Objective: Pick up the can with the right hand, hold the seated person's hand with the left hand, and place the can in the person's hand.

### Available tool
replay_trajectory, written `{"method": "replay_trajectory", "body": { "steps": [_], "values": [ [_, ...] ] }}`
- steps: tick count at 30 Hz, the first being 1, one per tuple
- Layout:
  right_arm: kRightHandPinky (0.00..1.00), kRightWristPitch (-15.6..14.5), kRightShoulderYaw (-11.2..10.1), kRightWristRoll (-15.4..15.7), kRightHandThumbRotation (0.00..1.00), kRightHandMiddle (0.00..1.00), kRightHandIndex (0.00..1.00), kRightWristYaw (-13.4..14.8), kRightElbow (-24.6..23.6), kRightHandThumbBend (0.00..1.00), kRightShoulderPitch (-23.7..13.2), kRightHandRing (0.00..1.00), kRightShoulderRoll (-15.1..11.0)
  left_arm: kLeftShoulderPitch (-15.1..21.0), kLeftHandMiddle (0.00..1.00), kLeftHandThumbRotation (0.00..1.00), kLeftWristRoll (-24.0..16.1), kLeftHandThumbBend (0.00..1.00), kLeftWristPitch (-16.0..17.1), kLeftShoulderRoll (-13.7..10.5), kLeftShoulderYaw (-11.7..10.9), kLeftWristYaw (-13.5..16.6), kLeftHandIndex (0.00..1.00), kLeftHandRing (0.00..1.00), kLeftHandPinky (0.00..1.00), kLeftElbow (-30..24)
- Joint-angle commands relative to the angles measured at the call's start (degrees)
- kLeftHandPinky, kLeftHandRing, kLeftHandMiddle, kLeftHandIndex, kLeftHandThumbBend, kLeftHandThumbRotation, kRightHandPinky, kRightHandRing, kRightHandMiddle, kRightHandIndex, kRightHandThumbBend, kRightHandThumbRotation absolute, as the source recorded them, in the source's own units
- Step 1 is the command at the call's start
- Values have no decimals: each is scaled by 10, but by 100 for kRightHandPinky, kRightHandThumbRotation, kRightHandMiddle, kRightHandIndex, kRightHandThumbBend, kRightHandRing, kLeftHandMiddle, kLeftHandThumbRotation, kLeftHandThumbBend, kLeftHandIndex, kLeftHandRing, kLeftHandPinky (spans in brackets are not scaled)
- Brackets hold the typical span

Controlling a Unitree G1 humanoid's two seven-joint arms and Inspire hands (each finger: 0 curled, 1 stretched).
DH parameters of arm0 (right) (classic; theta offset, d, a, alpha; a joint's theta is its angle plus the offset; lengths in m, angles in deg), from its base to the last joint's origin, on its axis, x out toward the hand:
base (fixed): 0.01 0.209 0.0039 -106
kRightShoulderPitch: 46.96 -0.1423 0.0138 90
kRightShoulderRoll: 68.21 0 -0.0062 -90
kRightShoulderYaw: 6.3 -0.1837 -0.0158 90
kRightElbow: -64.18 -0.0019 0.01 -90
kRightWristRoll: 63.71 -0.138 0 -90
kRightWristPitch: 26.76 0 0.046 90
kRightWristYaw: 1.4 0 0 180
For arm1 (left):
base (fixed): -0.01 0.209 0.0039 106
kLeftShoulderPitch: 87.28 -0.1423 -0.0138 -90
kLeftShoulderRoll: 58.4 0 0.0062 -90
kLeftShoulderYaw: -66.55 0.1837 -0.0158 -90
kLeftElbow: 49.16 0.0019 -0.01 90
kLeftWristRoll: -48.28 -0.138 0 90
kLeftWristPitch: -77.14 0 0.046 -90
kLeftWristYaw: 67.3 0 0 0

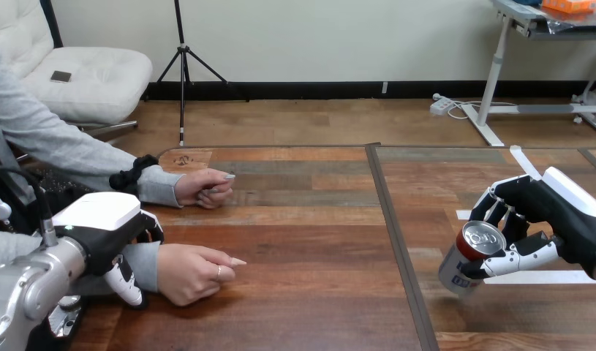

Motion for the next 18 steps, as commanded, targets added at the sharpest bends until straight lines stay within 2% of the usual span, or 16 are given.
{"method": "replay_trajectory", "body": {
  "steps": [1,11,18],
  "values": [
    [26,15,-24,-19,0,35,41,7,-22,85,-55,29,-7,37,72,12,3,94,-11,2,7,-11,71,69,61,2],
    [26,20,-27,-25,0,35,41,0,-19,85,-57,29,-5,40,73,12,1,94,-22,2,14,-23,72,70,61,1],
    [26,25,-27,-28,0,34,41,-3,-12,85,-59,28,-5,42,72,10,-5,94,-28,4,20,-20,71,68,59,5]
  ]
}}
